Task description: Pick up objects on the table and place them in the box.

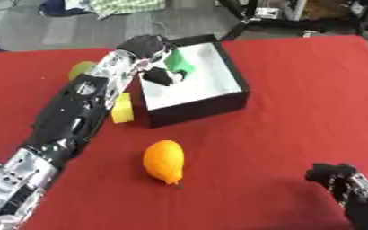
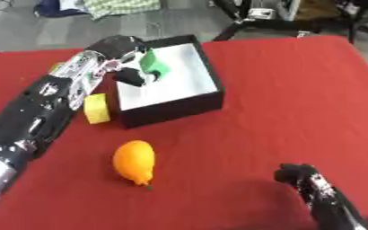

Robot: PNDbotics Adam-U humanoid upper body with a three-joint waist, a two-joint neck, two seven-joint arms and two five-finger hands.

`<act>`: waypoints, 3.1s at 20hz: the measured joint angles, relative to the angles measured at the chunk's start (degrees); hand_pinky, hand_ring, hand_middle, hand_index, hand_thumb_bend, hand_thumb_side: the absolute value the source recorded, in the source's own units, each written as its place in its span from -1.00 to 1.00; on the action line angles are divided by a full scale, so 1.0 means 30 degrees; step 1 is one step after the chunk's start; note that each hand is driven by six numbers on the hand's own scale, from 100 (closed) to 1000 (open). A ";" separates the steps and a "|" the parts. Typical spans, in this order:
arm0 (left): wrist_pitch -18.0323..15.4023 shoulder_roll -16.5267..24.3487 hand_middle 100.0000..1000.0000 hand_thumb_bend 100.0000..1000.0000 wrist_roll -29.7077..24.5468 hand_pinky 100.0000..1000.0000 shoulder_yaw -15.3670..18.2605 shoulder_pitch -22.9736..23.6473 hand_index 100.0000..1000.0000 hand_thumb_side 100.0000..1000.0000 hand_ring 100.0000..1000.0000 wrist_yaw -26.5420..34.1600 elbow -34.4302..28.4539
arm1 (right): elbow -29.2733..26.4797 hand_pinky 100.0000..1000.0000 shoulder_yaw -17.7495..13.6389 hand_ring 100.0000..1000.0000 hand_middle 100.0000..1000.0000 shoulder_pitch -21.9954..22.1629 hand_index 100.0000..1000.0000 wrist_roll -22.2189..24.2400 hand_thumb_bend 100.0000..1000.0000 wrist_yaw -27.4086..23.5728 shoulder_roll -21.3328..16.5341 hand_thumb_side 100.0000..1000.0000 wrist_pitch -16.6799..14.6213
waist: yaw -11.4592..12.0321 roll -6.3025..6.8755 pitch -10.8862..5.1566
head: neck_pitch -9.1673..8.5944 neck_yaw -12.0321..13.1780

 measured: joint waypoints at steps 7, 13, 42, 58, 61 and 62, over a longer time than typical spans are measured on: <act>-0.0045 0.0595 0.57 0.58 -0.0045 0.53 -0.0010 0.0001 0.96 1.00 0.40 0.0126 -0.0531 | 0.0000 1.00 -0.0005 0.56 0.35 -0.0005 0.55 -0.0030 -1.00 -0.0002 0.0000 1.00 -0.0030 | 0.0043 0.0000 0.0000 | 0.0000 -0.0035; -0.0724 0.2026 0.48 0.21 -0.0761 0.54 -0.0407 0.0026 0.90 0.74 0.34 0.1421 -0.2695 | 0.0001 1.00 -0.0120 0.56 0.35 -0.0018 0.55 -0.0094 -1.00 -0.0003 0.0000 1.00 -0.0058 | 0.0220 0.0000 0.0000 | 0.0000 -0.0222; -0.1014 0.6675 0.41 0.24 -0.8659 0.50 -0.1292 0.5024 0.76 0.56 0.34 0.2746 -0.6479 | 0.0005 1.00 -0.0474 0.56 0.35 -0.0106 0.55 -0.0544 -1.00 0.0093 -0.0016 1.00 -0.0061 | 0.0518 0.0014 0.0000 | 0.0000 -0.1553; -0.0646 0.5342 -0.05 -0.62 -0.4719 0.43 -0.0928 0.5398 0.37 -0.06 0.10 0.4316 -0.4508 | 0.0006 1.00 -0.0475 0.56 0.35 -0.0149 0.55 -0.0543 -1.00 0.0089 -0.0017 1.00 -0.0061 | 0.0534 0.0014 0.0000 | 0.0000 -0.1684; -0.0396 0.5343 -0.11 -0.72 -0.3974 0.41 -0.0928 0.5464 0.30 -0.17 0.07 0.4764 -0.4668 | 0.0006 1.00 -0.0475 0.56 0.35 -0.0149 0.55 -0.0543 -1.00 0.0089 -0.0017 1.00 -0.0061 | 0.0535 0.0014 0.0000 | 0.0000 -0.1684; -0.0322 0.5346 -0.13 -0.74 -0.3745 0.41 -0.0928 0.5515 0.28 -0.19 0.06 0.4899 -0.4713 | 0.0006 1.00 -0.0475 0.56 0.35 -0.0149 0.55 -0.0542 -1.00 0.0088 -0.0018 1.00 -0.0062 | 0.0535 0.0014 0.0000 | 0.0000 -0.1684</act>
